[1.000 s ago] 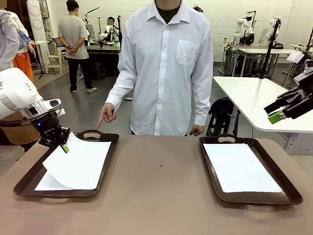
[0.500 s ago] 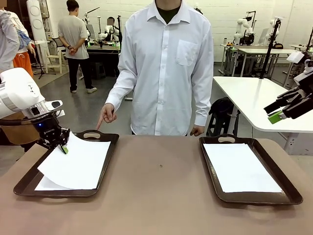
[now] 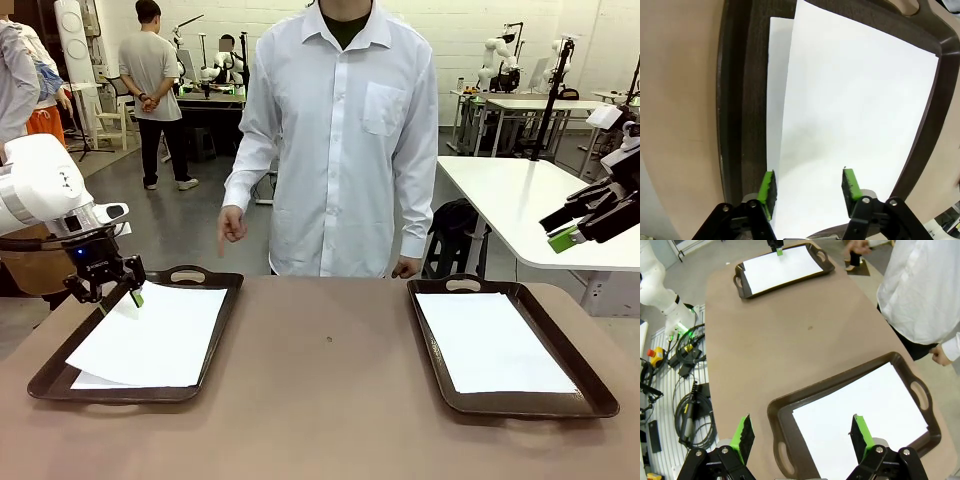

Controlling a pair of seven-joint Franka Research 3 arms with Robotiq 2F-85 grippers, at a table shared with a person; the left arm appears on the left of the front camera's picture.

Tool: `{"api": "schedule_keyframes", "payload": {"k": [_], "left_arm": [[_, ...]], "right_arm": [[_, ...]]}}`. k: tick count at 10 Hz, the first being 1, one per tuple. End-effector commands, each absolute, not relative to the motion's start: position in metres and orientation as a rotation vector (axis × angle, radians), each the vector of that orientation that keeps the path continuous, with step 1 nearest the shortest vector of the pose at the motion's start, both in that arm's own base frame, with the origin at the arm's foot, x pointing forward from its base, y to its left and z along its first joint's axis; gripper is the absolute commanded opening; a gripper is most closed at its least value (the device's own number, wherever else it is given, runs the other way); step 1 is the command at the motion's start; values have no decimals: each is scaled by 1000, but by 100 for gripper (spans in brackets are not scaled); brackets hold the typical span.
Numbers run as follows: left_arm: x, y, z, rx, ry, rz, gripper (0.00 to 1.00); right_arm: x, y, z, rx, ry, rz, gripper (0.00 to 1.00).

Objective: Sort the A4 documents.
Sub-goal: Place the A4 Paper in the designated Handle tray.

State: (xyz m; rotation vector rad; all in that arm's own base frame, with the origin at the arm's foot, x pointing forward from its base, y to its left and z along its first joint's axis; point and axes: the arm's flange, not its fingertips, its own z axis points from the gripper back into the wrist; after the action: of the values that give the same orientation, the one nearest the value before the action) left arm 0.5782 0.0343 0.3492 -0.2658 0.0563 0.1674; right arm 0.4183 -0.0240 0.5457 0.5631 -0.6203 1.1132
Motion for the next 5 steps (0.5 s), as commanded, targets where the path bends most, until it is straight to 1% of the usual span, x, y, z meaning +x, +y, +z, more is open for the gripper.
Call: {"api": "schedule_keyframes", "payload": {"k": [1,3,4,5], "left_arm": [[577,33,360,-209,39,195,99],[575,35,365,-204,29,197,100],[574,35,365,-202,27,198,98],[573,34,366,-206,23,196,100]], "right_arm": [[419,-22,545,555,-615,1118,100],[419,-22,545,555,-615,1118,100],[419,-22,545,555,-615,1118,100],[419,-22,545,555,-615,1118,100]]}}
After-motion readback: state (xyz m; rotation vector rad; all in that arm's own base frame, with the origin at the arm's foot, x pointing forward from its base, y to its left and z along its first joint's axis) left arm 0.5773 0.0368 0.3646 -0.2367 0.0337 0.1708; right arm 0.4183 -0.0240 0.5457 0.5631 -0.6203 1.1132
